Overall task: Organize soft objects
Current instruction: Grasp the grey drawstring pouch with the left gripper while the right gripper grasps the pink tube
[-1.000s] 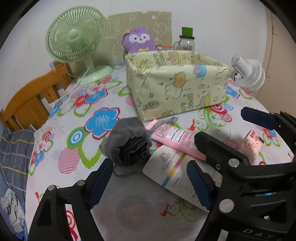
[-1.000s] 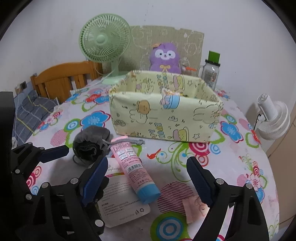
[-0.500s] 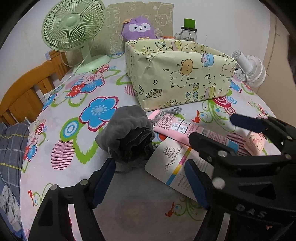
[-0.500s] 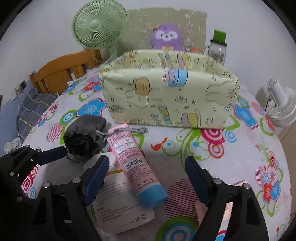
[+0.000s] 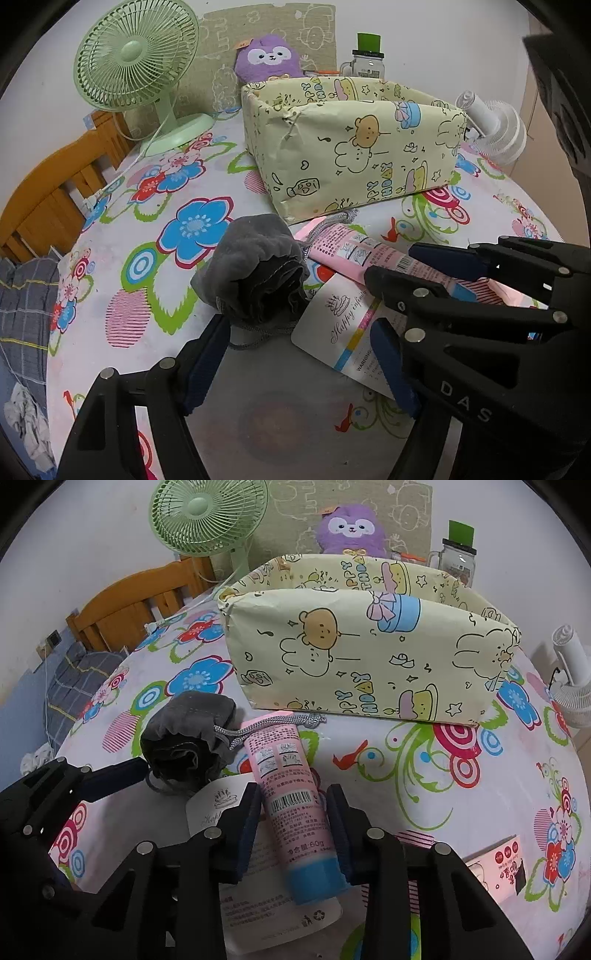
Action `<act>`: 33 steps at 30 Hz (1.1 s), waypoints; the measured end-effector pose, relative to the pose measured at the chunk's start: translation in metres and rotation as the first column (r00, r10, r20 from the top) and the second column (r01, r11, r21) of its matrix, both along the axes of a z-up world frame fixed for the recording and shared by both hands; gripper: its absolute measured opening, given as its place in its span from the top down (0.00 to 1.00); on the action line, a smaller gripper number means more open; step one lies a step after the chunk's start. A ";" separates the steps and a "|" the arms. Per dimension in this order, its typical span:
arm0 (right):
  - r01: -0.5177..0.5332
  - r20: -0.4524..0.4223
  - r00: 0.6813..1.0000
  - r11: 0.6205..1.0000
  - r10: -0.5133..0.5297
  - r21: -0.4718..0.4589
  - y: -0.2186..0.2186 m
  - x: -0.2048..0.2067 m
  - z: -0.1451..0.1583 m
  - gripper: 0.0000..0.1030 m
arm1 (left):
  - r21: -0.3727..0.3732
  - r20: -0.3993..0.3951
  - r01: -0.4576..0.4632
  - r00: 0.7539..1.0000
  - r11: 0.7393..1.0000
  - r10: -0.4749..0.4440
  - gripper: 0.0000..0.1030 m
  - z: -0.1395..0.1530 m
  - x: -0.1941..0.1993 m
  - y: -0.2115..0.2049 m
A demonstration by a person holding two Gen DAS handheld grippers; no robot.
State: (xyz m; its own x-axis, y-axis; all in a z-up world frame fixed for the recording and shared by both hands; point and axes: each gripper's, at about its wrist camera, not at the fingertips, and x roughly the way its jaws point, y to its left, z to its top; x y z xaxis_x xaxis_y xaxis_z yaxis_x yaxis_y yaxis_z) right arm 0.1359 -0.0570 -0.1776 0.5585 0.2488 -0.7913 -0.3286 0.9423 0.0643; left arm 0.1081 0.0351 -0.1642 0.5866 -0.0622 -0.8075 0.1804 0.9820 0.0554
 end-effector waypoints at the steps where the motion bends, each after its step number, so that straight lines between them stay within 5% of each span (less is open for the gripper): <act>1: 0.001 0.006 1.000 1.000 -0.001 -0.004 0.001 -0.001 0.001 0.64 | -0.009 -0.004 -0.001 1.000 1.000 0.000 0.21 0.000 0.000 0.002; 6: 0.002 0.021 1.000 1.000 -0.001 -0.019 0.003 -0.005 0.004 0.66 | -0.046 -0.024 -0.011 1.000 0.999 0.010 0.21 0.000 0.000 0.009; 24: 0.009 0.030 1.000 0.997 -0.007 -0.080 -0.004 -0.005 0.010 0.65 | 0.050 0.014 -0.060 0.998 0.997 0.059 0.23 0.000 0.011 0.024; 30: -0.035 0.002 0.999 0.993 0.035 -0.112 0.003 -0.007 0.002 0.61 | -0.051 -0.015 -0.113 0.994 0.992 0.112 0.24 0.002 0.035 0.035; 33: -0.035 0.009 0.999 0.989 0.036 -0.145 0.007 -0.007 -0.003 0.59 | 0.010 0.002 -0.107 0.994 0.994 0.107 0.24 -0.002 0.040 0.028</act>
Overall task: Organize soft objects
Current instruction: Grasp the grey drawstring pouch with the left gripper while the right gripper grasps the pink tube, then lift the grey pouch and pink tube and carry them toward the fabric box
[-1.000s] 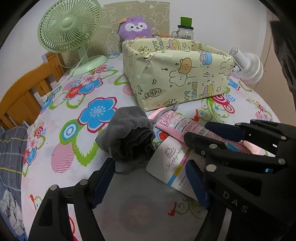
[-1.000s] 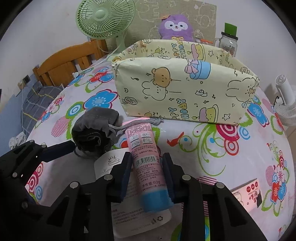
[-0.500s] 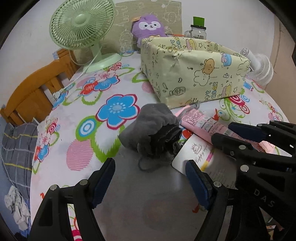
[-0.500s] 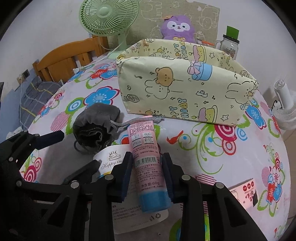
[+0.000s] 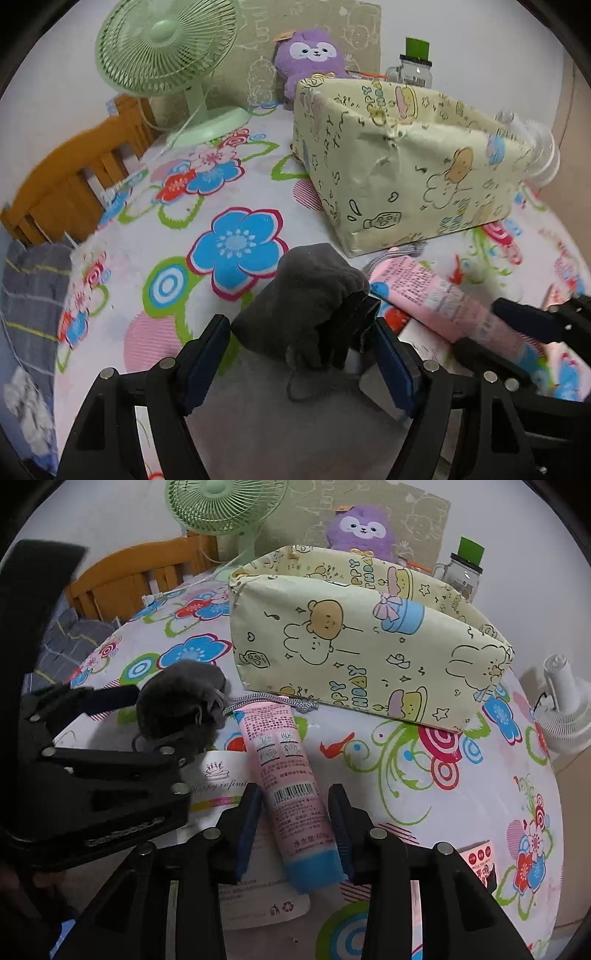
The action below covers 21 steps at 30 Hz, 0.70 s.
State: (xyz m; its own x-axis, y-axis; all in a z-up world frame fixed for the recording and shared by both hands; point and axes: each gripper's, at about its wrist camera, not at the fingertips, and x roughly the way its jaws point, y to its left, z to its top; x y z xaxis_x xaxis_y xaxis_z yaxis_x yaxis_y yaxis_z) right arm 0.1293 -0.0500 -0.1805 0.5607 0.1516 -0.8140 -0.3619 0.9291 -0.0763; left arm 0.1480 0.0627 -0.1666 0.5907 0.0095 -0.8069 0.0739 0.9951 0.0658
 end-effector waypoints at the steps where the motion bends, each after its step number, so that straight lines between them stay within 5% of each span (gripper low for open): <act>1: 0.001 -0.001 1.000 1.000 -0.001 0.006 -0.001 0.001 -0.001 0.59 | 0.013 0.000 0.002 1.000 1.000 -0.002 0.24 -0.002 0.002 -0.001; 11: -0.002 0.013 1.000 0.999 0.002 0.040 -0.001 0.004 -0.004 0.63 | 0.002 -0.003 -0.001 1.000 1.000 0.001 0.18 -0.011 0.013 0.002; 15: 0.003 0.012 1.000 0.999 -0.003 0.049 -0.002 0.003 -0.003 0.63 | -0.081 -0.025 0.001 1.000 0.997 -0.003 0.49 -0.012 0.017 0.006; 18: 0.003 0.010 1.000 0.999 -0.003 0.053 -0.003 0.003 -0.003 0.63 | -0.077 -0.011 0.031 0.999 0.997 -0.032 0.69 -0.009 0.013 0.000; 21: 0.006 0.007 1.000 0.998 -0.007 0.060 -0.006 0.003 -0.003 0.64 | -0.071 -0.008 0.057 0.998 0.996 -0.058 0.74 -0.008 0.006 -0.007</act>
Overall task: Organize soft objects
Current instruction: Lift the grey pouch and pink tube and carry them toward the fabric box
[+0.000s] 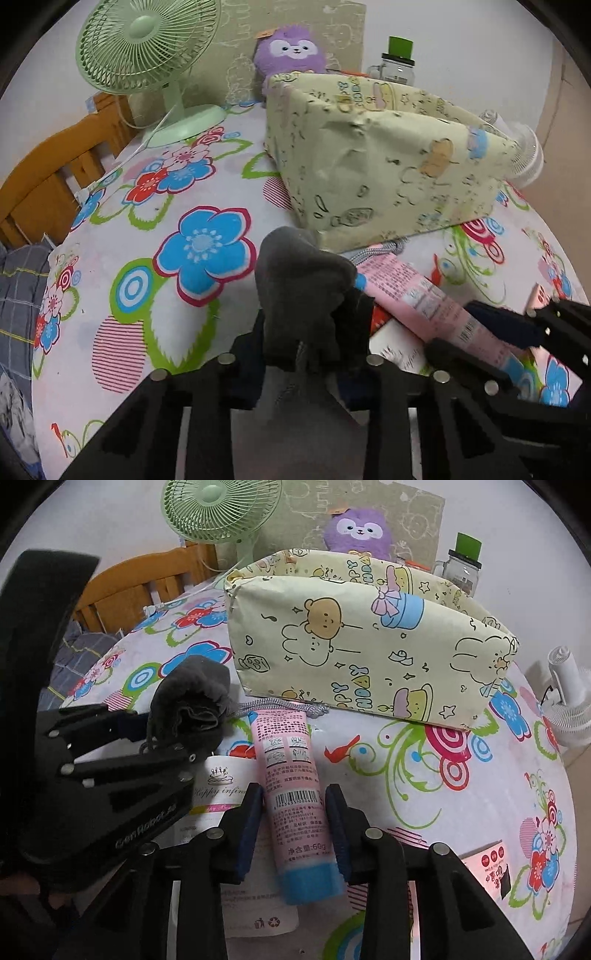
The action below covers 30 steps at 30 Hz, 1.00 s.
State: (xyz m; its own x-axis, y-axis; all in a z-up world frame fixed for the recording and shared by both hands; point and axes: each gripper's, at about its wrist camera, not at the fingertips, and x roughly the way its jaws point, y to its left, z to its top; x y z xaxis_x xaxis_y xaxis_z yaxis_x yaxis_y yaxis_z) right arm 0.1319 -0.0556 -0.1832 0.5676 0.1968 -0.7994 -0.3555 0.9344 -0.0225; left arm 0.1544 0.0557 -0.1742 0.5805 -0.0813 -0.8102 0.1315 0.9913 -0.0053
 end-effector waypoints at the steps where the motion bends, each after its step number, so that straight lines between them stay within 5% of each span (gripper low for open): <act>1: 0.001 -0.001 1.000 1.000 -0.001 0.001 -0.001 -0.001 0.000 0.64 | 0.003 0.003 0.006 1.000 1.000 -0.006 0.74 0.000 -0.003 -0.001; 15: 0.002 0.024 1.000 1.000 -0.003 0.015 -0.002 -0.017 0.008 0.66 | 0.033 0.034 0.015 0.999 0.999 -0.016 0.76 0.008 -0.045 -0.007; 30: 0.007 0.096 0.995 0.999 -0.011 0.049 -0.012 -0.038 0.045 0.66 | 0.053 0.119 0.007 0.993 0.999 -0.013 0.76 0.050 -0.066 -0.015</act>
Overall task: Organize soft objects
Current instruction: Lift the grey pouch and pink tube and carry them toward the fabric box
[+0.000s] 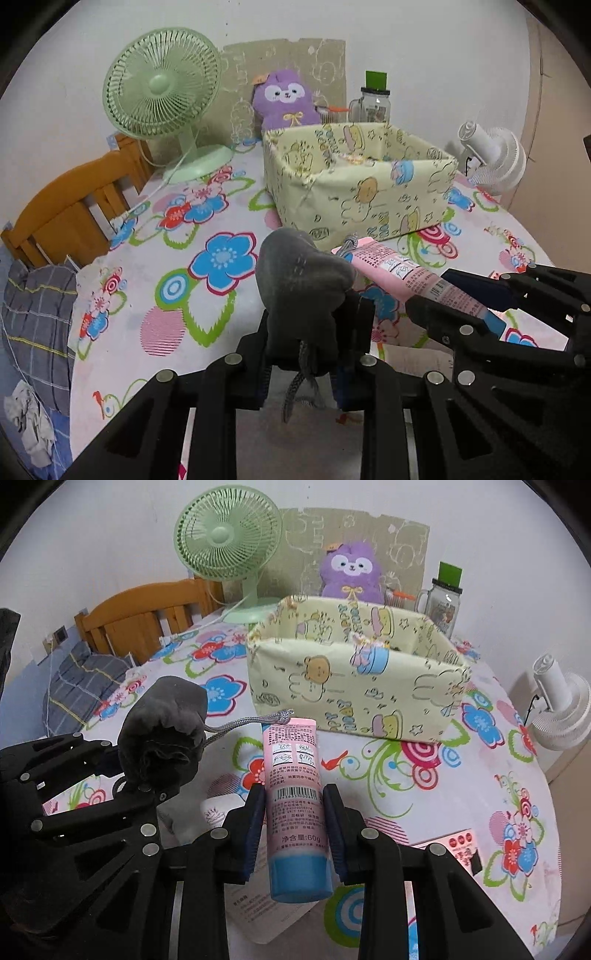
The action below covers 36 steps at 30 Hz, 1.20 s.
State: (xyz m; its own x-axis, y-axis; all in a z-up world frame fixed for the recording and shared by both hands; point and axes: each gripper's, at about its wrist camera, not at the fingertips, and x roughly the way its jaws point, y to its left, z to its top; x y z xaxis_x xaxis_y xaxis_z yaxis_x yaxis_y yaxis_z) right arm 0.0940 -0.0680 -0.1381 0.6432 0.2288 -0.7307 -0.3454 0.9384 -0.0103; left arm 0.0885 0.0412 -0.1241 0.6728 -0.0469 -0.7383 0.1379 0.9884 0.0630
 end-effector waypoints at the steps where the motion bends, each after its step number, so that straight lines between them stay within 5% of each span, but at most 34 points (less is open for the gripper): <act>1: 0.000 0.005 1.000 1.000 0.000 0.001 -0.001 -0.001 0.003 0.66 | 0.001 0.004 0.002 1.000 1.000 -0.002 0.76 0.002 -0.001 -0.001; 36: 0.079 0.132 0.988 0.996 -0.083 0.036 -0.051 0.004 0.087 0.66 | 0.015 0.130 0.074 0.989 0.997 -0.075 0.76 0.083 -0.003 -0.051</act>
State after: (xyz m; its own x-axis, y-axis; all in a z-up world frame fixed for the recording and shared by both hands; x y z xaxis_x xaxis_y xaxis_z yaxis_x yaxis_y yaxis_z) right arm 0.0975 -0.1188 -0.0508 0.7520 0.1927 -0.6304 -0.2655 0.9639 -0.0220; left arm 0.0851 -0.0100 -0.0415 0.7582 -0.0935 -0.6453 0.2011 0.9750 0.0950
